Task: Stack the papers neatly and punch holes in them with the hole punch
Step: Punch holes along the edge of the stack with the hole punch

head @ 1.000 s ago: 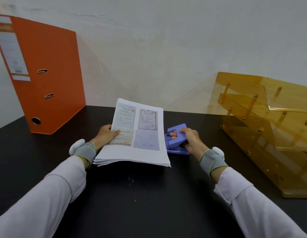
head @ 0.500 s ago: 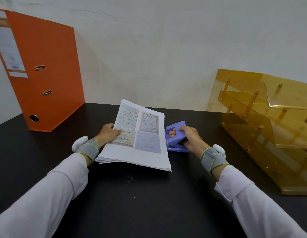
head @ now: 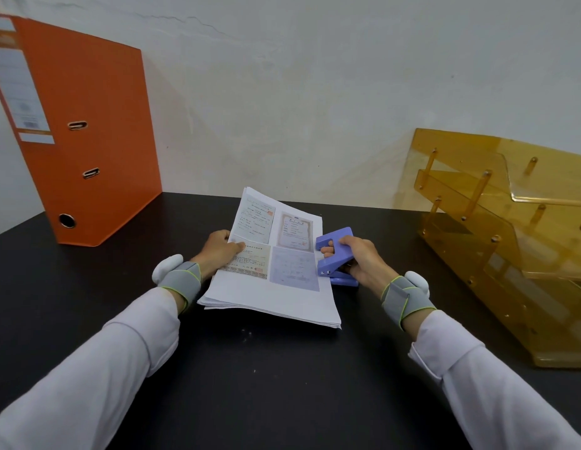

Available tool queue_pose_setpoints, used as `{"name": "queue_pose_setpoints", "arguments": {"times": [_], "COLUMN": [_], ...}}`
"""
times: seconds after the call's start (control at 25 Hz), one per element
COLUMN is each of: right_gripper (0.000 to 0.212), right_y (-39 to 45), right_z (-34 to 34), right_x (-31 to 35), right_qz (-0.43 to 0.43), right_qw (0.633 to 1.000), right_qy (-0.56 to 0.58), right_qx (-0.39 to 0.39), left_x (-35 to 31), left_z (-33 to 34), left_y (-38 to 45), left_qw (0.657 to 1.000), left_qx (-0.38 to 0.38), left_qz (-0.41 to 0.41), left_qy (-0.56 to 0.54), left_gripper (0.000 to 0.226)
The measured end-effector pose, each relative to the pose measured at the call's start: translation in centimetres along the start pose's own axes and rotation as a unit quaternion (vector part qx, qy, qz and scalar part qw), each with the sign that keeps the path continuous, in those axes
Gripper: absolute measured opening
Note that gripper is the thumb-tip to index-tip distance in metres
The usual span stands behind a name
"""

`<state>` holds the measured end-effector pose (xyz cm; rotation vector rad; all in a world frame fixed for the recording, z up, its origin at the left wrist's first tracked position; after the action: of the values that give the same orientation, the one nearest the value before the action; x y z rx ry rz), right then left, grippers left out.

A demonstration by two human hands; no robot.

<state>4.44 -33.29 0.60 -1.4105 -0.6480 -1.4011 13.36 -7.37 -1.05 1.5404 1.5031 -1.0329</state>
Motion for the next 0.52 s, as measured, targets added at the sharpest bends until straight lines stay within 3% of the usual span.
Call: {"name": "queue_pose_setpoints", "arguments": {"times": [0.4, 0.52], "right_gripper": [0.018, 0.022], "right_y": [0.6, 1.6], "right_z": [-0.2, -0.8], "right_x": [-0.1, 0.2], "right_qz": [-0.004, -0.033], "right_qw": [1.000, 0.992], "right_qy": [-0.015, -0.115], "right_qx": [0.012, -0.029], "left_x": [0.5, 0.5], "left_z": [0.8, 0.9], "left_y": [-0.3, -0.3], "left_qw": [1.000, 1.000], "left_qx": [-0.014, -0.013], "left_qz": [-0.010, -0.010], "left_qy": [-0.002, -0.003], "left_gripper": [0.022, 0.023]}}
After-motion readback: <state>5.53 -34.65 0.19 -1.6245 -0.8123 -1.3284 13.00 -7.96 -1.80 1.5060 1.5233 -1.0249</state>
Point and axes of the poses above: each hand's wrist, its own y-axis towards the middle knuckle, its own z-axis out of the palm, x = y × z, the point moved 6 cm from there along y, towards the middle knuckle, and after that the axes turned 2 degrees about y, right-handed, at the moved point
